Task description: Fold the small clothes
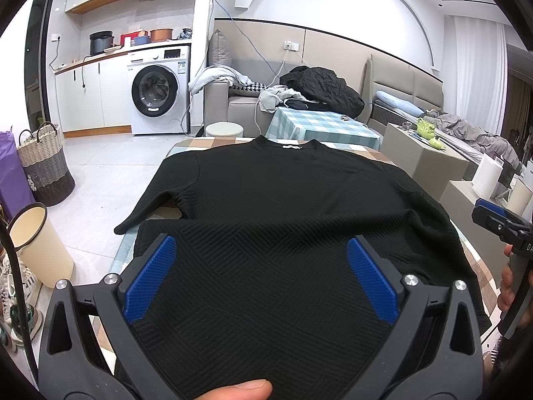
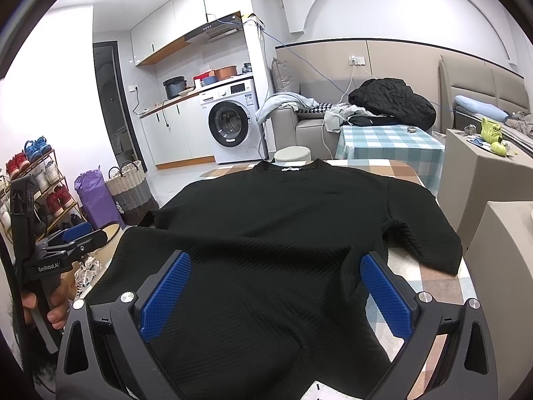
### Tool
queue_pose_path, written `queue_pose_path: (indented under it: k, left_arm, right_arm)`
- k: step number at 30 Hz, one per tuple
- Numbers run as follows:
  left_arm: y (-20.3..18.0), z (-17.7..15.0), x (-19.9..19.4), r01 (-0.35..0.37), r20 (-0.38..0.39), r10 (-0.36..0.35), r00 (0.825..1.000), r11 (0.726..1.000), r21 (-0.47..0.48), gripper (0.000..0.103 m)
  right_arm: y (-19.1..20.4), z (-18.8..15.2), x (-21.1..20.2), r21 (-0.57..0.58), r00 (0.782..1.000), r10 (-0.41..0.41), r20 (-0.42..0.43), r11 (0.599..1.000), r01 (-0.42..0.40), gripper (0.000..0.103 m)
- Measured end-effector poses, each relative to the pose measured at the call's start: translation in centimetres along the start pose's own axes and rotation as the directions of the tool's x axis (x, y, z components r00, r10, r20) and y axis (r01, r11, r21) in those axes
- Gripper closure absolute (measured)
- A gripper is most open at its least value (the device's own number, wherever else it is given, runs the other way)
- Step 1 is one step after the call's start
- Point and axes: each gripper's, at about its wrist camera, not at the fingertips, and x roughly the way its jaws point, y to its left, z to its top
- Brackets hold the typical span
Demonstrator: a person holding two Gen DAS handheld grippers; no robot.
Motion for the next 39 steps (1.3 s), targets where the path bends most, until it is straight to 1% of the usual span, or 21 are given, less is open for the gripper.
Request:
queue_pose_path:
  k: [39]
  left_arm:
    - [-0.15,-0.04,-0.07,-0.003,0.004,0.003,1.0,1.0,0.003,0.001]
  right_arm:
    - [0.0,0.15,-0.56,-0.002,1.0,-0.005,0.002,1.0,0.005,0.0]
